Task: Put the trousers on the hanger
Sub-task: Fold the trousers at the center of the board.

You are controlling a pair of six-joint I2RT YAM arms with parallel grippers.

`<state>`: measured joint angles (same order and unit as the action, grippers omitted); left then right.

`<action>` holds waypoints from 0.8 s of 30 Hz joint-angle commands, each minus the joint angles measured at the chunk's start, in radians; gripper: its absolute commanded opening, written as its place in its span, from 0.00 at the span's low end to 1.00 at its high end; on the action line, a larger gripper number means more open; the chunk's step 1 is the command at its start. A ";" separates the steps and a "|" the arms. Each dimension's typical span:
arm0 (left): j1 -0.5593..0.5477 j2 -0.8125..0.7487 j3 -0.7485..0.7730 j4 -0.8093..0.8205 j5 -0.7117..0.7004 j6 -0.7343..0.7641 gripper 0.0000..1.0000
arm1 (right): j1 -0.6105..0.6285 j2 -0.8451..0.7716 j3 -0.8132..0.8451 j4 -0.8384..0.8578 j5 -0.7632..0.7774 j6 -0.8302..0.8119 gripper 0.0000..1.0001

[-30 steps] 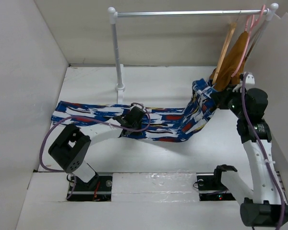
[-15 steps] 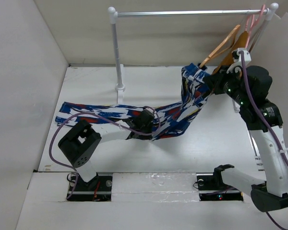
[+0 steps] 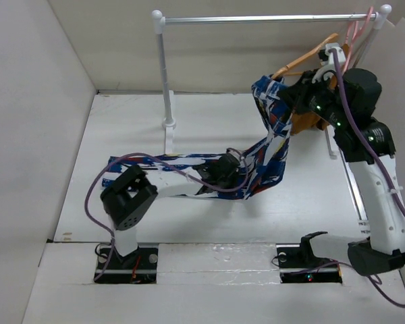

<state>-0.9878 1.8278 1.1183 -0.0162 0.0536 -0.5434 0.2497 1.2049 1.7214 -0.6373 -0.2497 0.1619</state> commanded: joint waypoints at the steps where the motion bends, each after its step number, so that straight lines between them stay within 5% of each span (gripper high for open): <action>1: 0.125 -0.230 -0.091 -0.062 -0.138 -0.038 0.07 | 0.077 0.057 0.073 0.195 -0.033 -0.009 0.00; 4: 0.414 -0.538 -0.161 -0.154 -0.201 -0.040 0.28 | 0.178 0.141 0.119 0.231 -0.033 -0.005 0.00; 5: 0.416 -0.591 -0.157 -0.154 -0.216 -0.036 0.29 | 0.178 0.165 0.135 0.235 -0.028 -0.007 0.00; 7: 0.652 -0.683 -0.100 -0.201 -0.224 -0.020 0.33 | 0.259 0.243 0.183 0.258 -0.023 -0.005 0.00; 9: 0.765 -0.731 -0.008 -0.285 -0.254 -0.006 0.33 | 0.321 0.304 0.222 0.284 -0.011 -0.004 0.00; 10: 0.778 -0.723 0.114 -0.316 -0.375 -0.001 0.33 | 0.379 0.338 0.269 0.291 -0.017 -0.001 0.00; 19: 0.778 -0.711 0.596 -0.404 -0.573 0.103 0.41 | 0.678 0.866 0.537 0.490 -0.062 0.115 0.03; 21: 0.778 -0.711 0.639 -0.413 -0.589 0.112 0.41 | 0.735 1.002 0.532 0.664 -0.092 0.166 0.30; 22: 0.778 -0.713 0.647 -0.413 -0.616 0.121 0.41 | 0.750 1.056 0.555 0.685 -0.139 0.203 0.73; 24: 0.778 -0.711 0.635 -0.406 -0.641 0.137 0.44 | 0.760 1.187 0.738 0.601 -0.239 0.235 0.92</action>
<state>-0.2119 1.1107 1.7416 -0.3832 -0.5083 -0.4557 0.9833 2.2910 2.2929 -0.1612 -0.3435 0.3042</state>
